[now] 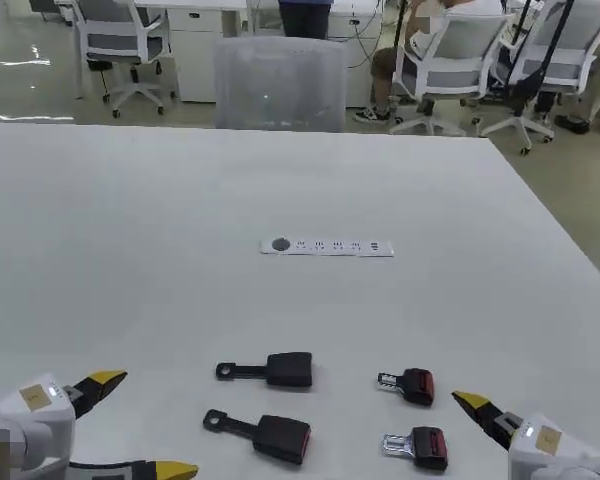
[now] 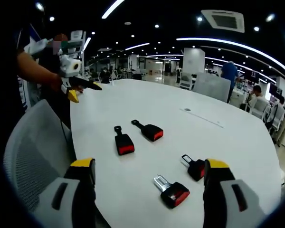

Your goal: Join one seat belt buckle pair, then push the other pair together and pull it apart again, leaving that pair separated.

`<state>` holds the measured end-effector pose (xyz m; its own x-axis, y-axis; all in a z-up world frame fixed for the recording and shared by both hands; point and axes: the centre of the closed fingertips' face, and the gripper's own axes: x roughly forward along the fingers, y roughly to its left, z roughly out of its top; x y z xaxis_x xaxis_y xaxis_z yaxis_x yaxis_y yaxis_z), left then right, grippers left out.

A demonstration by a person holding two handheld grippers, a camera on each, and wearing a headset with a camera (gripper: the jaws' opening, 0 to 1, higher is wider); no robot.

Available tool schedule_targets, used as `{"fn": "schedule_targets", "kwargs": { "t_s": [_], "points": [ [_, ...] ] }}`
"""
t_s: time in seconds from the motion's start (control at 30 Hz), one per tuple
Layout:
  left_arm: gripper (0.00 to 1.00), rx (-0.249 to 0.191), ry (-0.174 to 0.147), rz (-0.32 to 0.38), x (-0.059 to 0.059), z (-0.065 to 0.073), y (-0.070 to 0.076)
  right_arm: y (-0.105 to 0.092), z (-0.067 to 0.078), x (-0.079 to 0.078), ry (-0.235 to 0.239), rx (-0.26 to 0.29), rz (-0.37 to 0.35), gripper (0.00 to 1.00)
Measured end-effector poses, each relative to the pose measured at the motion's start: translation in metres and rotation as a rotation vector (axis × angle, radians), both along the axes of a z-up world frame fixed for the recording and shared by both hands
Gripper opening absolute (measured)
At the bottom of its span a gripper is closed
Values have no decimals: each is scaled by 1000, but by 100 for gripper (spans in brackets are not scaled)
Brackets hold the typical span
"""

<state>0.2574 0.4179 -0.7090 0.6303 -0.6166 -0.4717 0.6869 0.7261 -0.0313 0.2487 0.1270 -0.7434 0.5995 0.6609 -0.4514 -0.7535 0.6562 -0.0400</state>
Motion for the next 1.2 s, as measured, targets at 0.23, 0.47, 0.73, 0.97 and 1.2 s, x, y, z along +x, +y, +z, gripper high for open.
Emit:
{"fn": "schedule_targets", "kwargs": {
  "t_s": [0.23, 0.47, 0.73, 0.97, 1.2],
  "points": [
    [97, 3, 0, 5, 0, 1, 0, -3, 1, 1, -2, 4, -6, 95],
    [97, 1, 0, 10, -2, 3, -2, -4, 0, 0, -2, 3, -5, 95],
    [97, 1, -3, 12, -2, 6, -4, -6, -1, 1, -3, 4, -9, 95],
    [97, 2, 1, 14, -3, 6, -5, -7, -1, 1, -2, 6, -16, 95],
    [97, 3, 4, 17, -3, 4, -4, -8, -2, 1, 3, 6, -17, 95]
  ]
}}
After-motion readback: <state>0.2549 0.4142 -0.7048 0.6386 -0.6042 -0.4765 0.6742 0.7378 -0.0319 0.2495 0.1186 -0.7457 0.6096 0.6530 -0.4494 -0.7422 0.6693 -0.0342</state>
